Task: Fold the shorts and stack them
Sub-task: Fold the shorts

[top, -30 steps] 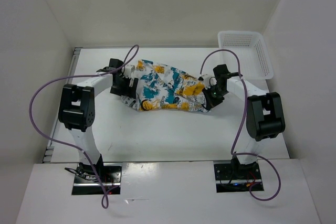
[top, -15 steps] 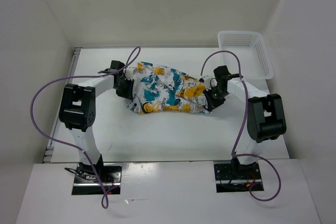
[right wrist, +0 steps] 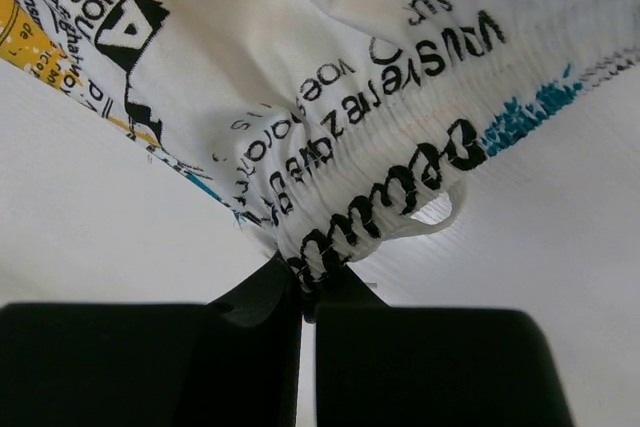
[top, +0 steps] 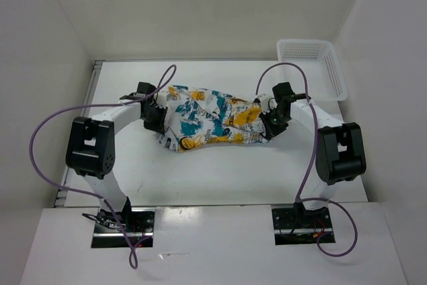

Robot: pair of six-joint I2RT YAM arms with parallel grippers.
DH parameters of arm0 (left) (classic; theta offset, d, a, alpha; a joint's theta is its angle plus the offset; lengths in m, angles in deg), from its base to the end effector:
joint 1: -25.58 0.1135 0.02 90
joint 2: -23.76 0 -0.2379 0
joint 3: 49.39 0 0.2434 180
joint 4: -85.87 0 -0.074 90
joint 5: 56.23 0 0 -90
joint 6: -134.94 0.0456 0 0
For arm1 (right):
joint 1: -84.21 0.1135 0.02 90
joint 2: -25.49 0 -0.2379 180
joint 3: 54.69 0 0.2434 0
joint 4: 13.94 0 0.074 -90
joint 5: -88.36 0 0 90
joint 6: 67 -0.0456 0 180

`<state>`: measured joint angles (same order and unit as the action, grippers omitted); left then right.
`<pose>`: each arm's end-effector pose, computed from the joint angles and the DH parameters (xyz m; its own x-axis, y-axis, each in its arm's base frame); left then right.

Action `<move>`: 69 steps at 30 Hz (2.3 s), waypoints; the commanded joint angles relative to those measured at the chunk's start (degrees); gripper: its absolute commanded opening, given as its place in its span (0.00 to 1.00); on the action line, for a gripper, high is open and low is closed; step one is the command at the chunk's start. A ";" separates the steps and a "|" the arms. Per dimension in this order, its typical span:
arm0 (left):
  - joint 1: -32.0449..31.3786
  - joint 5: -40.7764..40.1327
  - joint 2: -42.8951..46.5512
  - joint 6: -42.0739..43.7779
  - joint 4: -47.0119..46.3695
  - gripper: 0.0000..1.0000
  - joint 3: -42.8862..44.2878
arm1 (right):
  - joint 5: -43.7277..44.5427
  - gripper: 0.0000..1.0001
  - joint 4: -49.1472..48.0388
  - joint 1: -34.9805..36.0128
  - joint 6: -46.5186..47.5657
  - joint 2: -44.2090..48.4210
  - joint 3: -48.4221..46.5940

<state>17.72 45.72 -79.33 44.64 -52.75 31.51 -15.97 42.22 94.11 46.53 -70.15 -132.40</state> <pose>0.3474 -0.0575 0.1471 -0.8882 0.1174 -0.4441 0.2204 0.9572 -0.1877 0.3008 0.0640 0.1617 -0.7754 -0.5280 -0.3464 -0.5922 0.7984 0.1088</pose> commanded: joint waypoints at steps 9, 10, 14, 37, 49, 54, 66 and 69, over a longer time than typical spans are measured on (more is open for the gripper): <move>-0.14 -2.54 13.96 0.30 7.60 0.00 -5.90 | -0.52 0.00 3.64 0.66 1.70 11.08 2.09; -0.14 -2.54 13.97 0.30 8.13 0.00 -5.90 | -1.22 0.00 4.42 0.66 1.17 11.61 1.57; -0.14 -5.79 17.82 0.30 11.63 0.00 -5.90 | -3.60 0.00 8.81 0.66 1.17 11.61 -1.15; -17.27 -13.00 -2.72 0.30 9.10 0.94 19.85 | 4.48 0.00 7.25 0.66 1.61 6.25 0.25; -20.96 -12.55 -15.82 0.30 1.46 0.91 29.34 | 5.10 0.00 6.71 0.66 1.08 6.87 -1.95; -21.50 -12.39 -20.91 0.30 0.84 0.93 33.55 | 5.10 0.00 6.71 0.66 1.08 6.87 -1.95; -23.78 -10.54 -29.53 0.30 0.22 0.93 36.90 | 5.54 0.00 6.19 1.70 -0.59 5.73 -21.62; -23.78 -6.16 -32.26 0.30 0.22 0.93 41.80 | 7.20 0.00 6.71 7.39 0.63 5.72 -25.68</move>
<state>-5.73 35.60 -107.40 44.71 -52.18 69.71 -9.57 50.11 96.33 46.62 -64.14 -153.90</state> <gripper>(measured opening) 0.925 0.031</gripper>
